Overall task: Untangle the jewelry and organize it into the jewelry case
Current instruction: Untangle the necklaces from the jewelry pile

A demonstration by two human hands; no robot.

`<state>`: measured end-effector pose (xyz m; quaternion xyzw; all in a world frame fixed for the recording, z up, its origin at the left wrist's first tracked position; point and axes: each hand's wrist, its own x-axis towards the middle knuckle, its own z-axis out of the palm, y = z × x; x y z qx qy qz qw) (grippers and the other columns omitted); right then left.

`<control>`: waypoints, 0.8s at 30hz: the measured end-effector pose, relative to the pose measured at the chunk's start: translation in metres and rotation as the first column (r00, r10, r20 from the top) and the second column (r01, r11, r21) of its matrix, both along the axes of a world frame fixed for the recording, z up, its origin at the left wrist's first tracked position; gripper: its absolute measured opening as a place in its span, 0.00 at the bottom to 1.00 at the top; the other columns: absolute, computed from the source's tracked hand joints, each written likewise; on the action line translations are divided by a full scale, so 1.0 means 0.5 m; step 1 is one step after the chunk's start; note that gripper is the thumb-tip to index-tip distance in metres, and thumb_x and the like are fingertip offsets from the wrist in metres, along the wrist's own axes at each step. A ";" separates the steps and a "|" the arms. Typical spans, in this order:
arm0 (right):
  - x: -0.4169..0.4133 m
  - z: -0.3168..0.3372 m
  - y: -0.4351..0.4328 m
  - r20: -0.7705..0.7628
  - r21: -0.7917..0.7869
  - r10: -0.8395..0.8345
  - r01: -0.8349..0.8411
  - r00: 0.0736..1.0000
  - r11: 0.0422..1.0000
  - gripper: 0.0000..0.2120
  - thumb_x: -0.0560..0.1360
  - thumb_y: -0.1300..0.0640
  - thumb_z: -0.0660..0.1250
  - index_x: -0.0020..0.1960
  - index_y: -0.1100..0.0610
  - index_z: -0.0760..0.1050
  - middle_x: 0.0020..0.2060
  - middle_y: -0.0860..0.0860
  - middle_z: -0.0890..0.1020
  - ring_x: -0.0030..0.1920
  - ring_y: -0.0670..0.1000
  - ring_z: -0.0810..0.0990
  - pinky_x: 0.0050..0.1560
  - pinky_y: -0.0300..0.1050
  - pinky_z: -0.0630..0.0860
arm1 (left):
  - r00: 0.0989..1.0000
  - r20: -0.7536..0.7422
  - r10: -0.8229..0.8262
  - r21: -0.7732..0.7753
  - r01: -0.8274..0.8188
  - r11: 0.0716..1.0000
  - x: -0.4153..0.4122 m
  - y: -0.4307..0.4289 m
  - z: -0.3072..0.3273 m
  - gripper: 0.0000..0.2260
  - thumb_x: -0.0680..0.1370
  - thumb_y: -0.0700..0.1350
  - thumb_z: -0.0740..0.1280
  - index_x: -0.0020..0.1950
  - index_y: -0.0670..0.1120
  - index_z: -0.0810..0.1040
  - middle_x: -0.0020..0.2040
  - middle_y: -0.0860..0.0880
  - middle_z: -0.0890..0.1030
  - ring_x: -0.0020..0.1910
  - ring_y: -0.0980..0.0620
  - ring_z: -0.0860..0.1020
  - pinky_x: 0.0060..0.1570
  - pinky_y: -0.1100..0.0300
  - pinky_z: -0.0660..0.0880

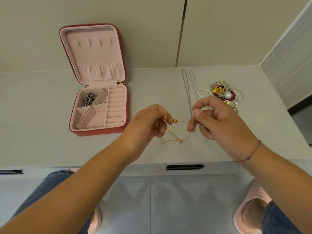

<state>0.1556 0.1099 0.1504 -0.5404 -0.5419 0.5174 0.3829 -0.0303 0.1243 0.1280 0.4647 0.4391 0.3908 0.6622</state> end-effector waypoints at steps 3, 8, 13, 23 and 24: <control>0.002 -0.003 0.003 0.014 -0.009 0.005 -0.005 1.000 1.000 0.03 0.79 0.62 0.60 0.49 0.58 0.72 0.31 0.54 0.82 0.22 0.46 0.62 0.24 0.35 0.62 | 1.000 0.020 0.012 -0.040 -0.011 0.999 -0.004 0.003 -0.001 0.10 0.71 0.44 0.58 0.30 0.49 0.72 0.35 0.48 0.76 0.27 0.54 0.63 0.29 0.62 0.60; 0.016 -0.006 0.013 0.132 -0.001 -0.004 0.004 0.991 1.000 0.04 0.77 0.61 0.63 0.50 0.55 0.75 0.36 0.51 0.83 0.23 0.41 0.68 0.27 0.31 0.66 | 0.997 -0.037 0.060 0.011 -0.060 0.998 -0.018 0.012 0.004 0.14 0.73 0.47 0.67 0.29 0.49 0.68 0.28 0.52 0.64 0.27 0.54 0.58 0.26 0.65 0.58; 0.031 -0.010 0.018 0.239 -0.032 0.081 -0.076 0.968 0.997 0.03 0.75 0.57 0.67 0.48 0.52 0.78 0.30 0.40 0.78 0.26 0.40 0.71 0.31 0.32 0.69 | 0.987 -0.091 0.136 0.044 -0.132 0.990 -0.019 0.012 0.017 0.09 0.66 0.54 0.70 0.30 0.51 0.75 0.24 0.53 0.62 0.25 0.54 0.57 0.25 0.65 0.59; 0.031 0.002 0.019 0.249 0.083 0.065 -0.088 0.966 0.993 0.03 0.72 0.61 0.70 0.42 0.53 0.81 0.38 0.59 0.82 0.34 0.47 0.74 0.36 0.33 0.72 | 0.954 -0.260 0.148 0.083 -0.131 0.988 -0.020 0.014 0.009 0.09 0.72 0.52 0.69 0.34 0.50 0.78 0.24 0.53 0.65 0.24 0.56 0.60 0.24 0.68 0.61; 0.030 0.006 0.018 0.237 0.096 0.065 -0.090 0.969 0.991 0.03 0.72 0.61 0.70 0.42 0.54 0.81 0.38 0.59 0.82 0.33 0.47 0.74 0.35 0.33 0.71 | 0.950 -0.292 0.114 0.082 -0.094 0.992 -0.020 0.013 0.006 0.09 0.73 0.52 0.69 0.37 0.49 0.78 0.25 0.53 0.66 0.25 0.56 0.62 0.25 0.67 0.62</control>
